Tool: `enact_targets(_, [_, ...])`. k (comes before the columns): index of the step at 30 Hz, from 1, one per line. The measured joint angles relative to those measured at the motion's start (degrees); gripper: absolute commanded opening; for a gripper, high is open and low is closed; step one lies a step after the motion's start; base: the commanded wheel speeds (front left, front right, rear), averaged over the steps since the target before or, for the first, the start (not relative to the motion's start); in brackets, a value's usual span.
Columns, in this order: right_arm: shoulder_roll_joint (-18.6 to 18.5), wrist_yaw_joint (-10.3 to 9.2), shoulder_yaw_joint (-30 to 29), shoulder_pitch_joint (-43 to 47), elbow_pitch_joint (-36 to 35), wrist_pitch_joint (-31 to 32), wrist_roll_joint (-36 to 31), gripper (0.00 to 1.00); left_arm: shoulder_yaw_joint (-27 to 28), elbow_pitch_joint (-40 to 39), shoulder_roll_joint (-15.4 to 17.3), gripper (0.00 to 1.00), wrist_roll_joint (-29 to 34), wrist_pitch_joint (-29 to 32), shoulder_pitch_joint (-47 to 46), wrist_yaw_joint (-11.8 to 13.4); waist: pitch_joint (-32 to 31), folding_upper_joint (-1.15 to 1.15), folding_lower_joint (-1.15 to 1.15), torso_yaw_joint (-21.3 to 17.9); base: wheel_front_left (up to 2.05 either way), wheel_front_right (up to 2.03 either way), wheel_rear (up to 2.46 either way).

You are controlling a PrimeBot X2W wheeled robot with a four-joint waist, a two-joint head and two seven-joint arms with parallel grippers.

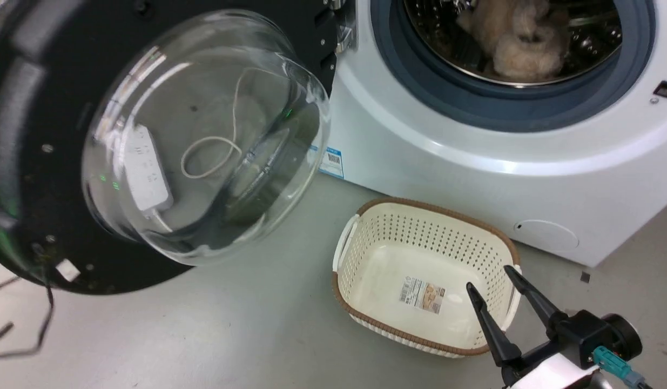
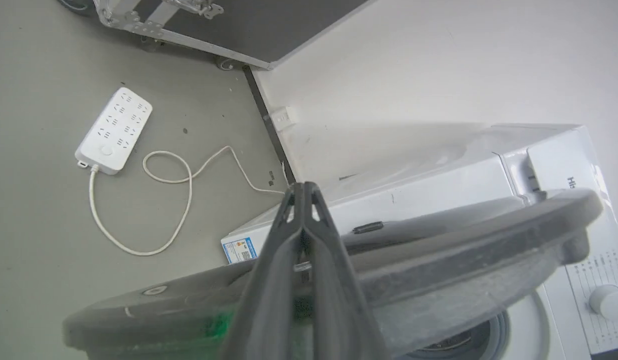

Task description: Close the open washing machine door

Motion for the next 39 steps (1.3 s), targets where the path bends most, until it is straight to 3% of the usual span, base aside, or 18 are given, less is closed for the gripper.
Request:
enact_targets(5, [0.92,0.01,0.13,0.0,1.52,-0.01,0.14,1.0,-0.99,-3.38,-1.79,0.0,-4.08,6.36,4.25,-2.69,-2.32,0.0,0.0,0.17,0.0,0.0,0.0])
enact_targets(17, [4.44,0.01,-4.22,0.16,4.12,-0.23,-1.11,1.0,-5.68,-14.43,-10.98,0.0,-10.55,16.25,15.55,-3.53,-9.53,0.0,-0.01,-0.91,0.0,0.0,0.0])
enact_targets(24, [4.94,0.01,-7.44,0.64,4.31,-0.23,-2.59,1.0,-13.56,-21.94,-16.77,0.0,-12.54,18.95,24.02,-3.37,-11.1,0.0,-0.01,-4.6,0.0,0.0,0.0])
enact_targets(29, [4.89,0.0,-8.01,0.77,3.85,0.22,-3.2,1.0,-20.47,-24.2,-17.29,0.0,-15.71,16.9,28.06,-3.44,-10.86,0.0,-0.01,-8.52,0.0,0.0,0.0])
enact_targets(39, [3.78,0.01,-7.6,-0.7,2.75,0.76,-2.5,1.0,-37.56,-21.42,-17.81,0.0,-20.51,1.6,29.43,-5.33,-7.52,0.0,0.01,-19.61,0.0,0.0,0.0])
